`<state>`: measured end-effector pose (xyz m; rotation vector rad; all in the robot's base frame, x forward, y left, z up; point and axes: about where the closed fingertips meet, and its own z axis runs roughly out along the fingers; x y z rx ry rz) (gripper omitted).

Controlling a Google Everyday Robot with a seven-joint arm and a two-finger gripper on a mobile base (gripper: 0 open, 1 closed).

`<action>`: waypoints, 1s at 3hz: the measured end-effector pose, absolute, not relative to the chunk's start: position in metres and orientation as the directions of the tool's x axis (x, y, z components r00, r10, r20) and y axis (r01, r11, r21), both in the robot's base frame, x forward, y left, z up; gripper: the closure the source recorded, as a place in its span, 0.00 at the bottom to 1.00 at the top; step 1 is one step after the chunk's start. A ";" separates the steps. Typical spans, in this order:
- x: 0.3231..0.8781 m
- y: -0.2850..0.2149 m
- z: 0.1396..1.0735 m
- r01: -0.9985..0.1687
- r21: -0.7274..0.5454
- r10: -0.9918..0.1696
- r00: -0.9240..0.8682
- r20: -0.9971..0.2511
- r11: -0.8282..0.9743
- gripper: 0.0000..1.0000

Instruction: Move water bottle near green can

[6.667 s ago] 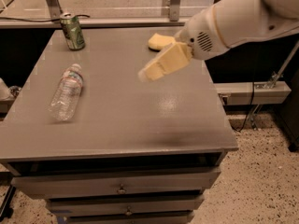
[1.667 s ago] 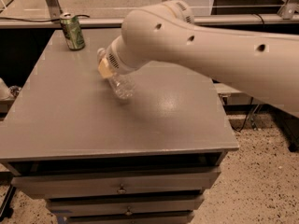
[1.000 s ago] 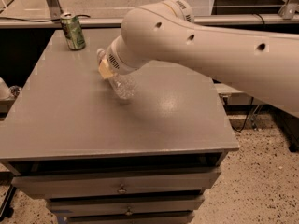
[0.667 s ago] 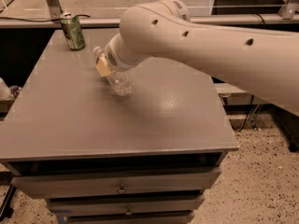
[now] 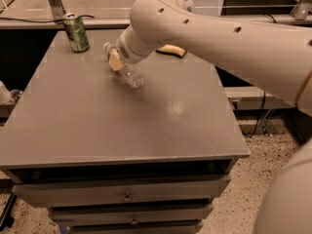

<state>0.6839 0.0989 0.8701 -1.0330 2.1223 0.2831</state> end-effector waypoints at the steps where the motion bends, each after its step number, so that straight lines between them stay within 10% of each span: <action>1: 0.713 0.102 0.873 -0.781 -0.174 -0.646 -0.344 -0.682 0.599 1.00; 3: 0.742 0.145 0.888 -0.843 -0.239 -0.704 -0.210 -0.679 0.482 1.00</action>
Offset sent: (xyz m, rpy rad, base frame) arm 0.0765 0.0422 0.0228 -0.1112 -0.1064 0.2028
